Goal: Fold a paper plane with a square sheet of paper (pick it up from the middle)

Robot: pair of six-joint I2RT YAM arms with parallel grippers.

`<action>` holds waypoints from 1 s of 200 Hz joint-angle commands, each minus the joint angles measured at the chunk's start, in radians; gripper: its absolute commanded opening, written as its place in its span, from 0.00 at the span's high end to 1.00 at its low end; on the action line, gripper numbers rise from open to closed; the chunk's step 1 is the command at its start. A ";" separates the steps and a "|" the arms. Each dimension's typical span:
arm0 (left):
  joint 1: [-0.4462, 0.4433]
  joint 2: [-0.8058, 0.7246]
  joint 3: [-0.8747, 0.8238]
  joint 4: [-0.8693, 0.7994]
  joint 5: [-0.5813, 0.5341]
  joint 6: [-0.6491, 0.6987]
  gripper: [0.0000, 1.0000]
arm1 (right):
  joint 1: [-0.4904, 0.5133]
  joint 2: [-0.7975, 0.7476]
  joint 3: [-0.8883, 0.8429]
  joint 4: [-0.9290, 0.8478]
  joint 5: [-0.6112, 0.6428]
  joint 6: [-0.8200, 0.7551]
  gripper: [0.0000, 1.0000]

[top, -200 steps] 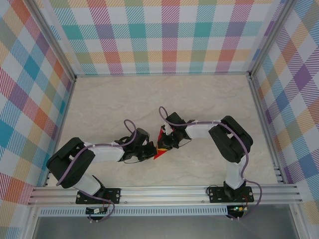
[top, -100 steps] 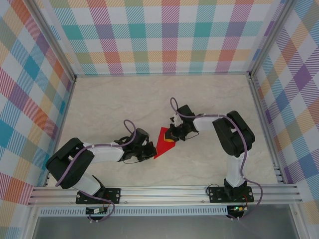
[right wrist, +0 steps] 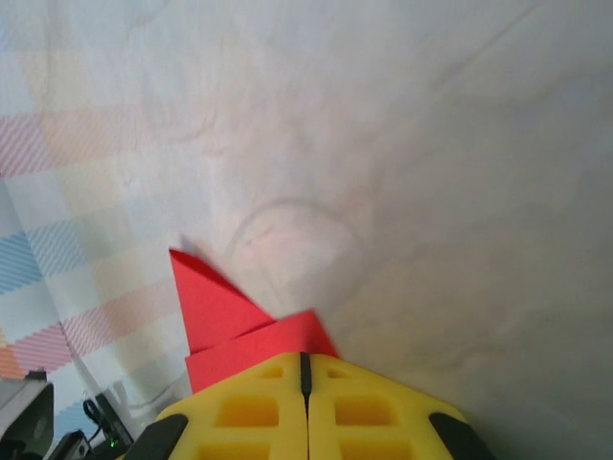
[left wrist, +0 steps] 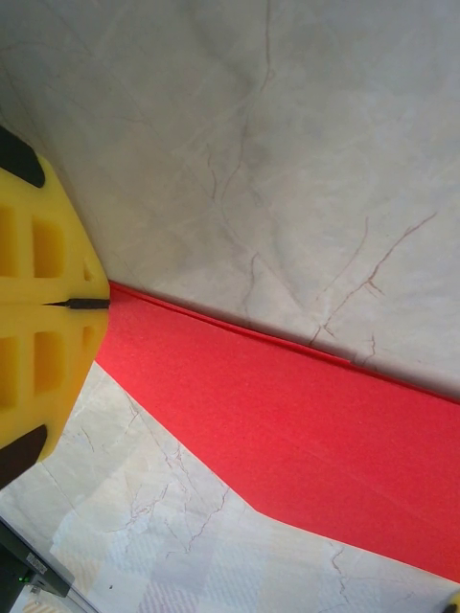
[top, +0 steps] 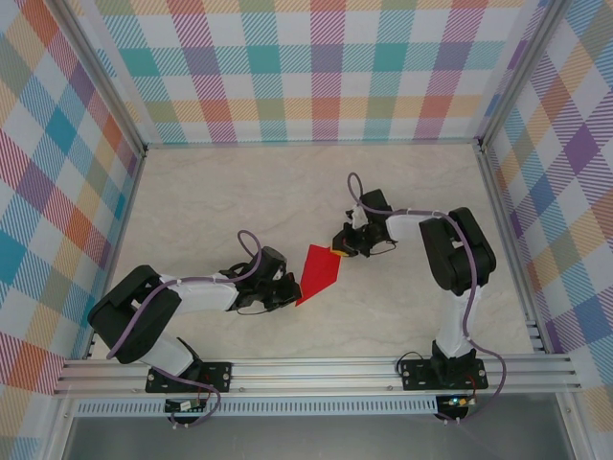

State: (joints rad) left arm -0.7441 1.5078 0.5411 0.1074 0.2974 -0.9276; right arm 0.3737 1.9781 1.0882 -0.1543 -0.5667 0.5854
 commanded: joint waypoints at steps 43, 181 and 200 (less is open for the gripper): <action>-0.008 0.023 -0.014 -0.184 0.013 0.011 1.00 | -0.064 -0.032 0.052 -0.049 0.195 -0.039 0.93; 0.053 -0.141 0.223 -0.434 -0.283 0.083 0.45 | 0.113 -0.383 -0.235 -0.007 0.151 0.197 0.46; 0.068 -0.144 0.225 -0.436 -0.284 0.088 0.39 | 0.149 -0.343 -0.230 0.040 0.149 0.220 0.48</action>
State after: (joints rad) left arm -0.7010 1.3914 0.7601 -0.2787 0.0692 -0.8459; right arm 0.4862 1.5936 0.8597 -0.1726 -0.4225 0.7509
